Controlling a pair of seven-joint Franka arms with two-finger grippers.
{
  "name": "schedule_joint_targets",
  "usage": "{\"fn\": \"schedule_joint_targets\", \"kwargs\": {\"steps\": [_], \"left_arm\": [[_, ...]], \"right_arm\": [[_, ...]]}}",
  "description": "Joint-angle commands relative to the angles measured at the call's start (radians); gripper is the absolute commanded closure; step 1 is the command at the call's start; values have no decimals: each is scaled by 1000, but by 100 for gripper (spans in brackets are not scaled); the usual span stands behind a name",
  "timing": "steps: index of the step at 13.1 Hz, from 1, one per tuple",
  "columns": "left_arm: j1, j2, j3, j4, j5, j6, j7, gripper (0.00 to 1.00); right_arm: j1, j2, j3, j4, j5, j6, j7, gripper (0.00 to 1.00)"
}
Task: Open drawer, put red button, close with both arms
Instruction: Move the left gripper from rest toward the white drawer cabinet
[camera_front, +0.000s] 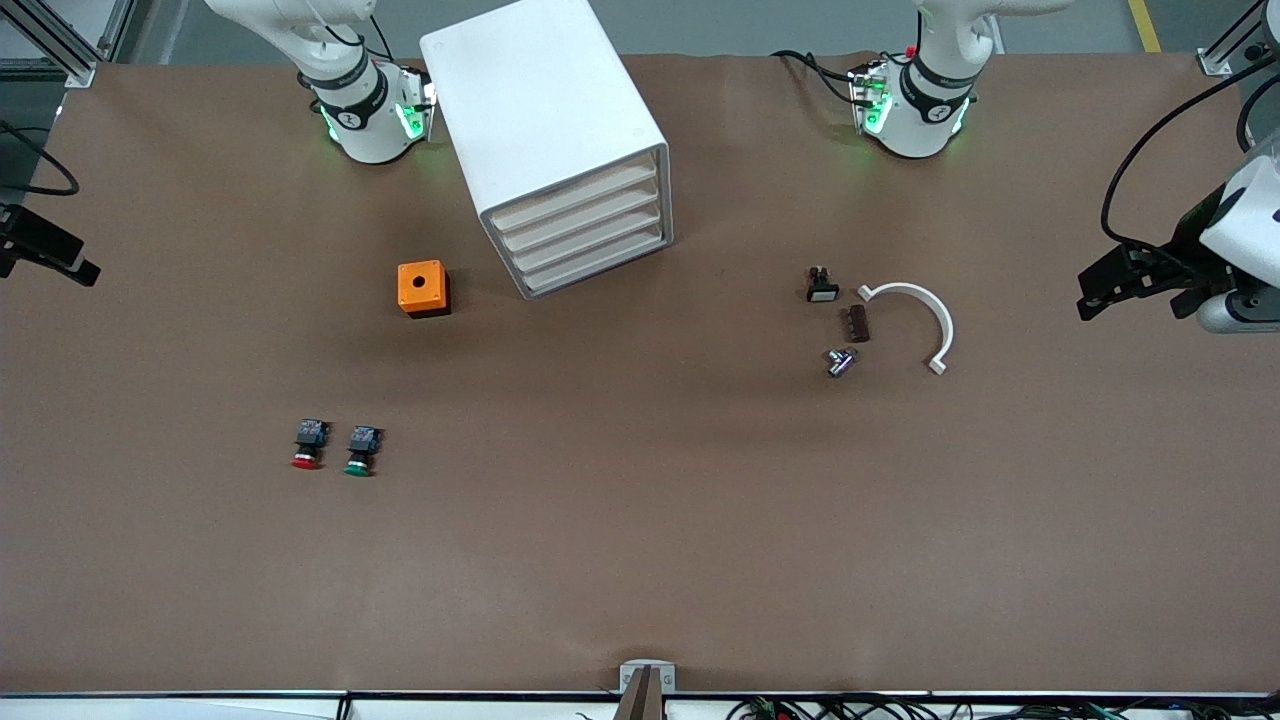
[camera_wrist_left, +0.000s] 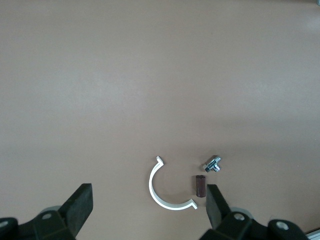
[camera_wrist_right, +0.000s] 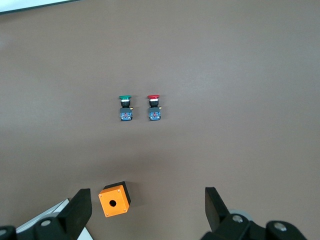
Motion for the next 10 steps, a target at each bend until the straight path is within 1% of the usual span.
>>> {"fn": "schedule_joint_targets", "kwargs": {"steps": [1, 6, 8, 10], "left_arm": [[4, 7, -3, 17, 0, -23, 21, 0], [-3, 19, -5, 14, -1, -26, 15, 0], [-17, 28, -6, 9, -9, -70, 20, 0], [-32, 44, -10, -7, -15, -75, 26, 0]], "right_arm": [[-16, -1, 12, 13, -13, -10, -10, 0], [-16, -1, 12, 13, -13, -10, -10, 0], [-16, -1, 12, 13, -13, -10, -10, 0], [-16, -1, 12, 13, -13, -10, -10, 0]]}}
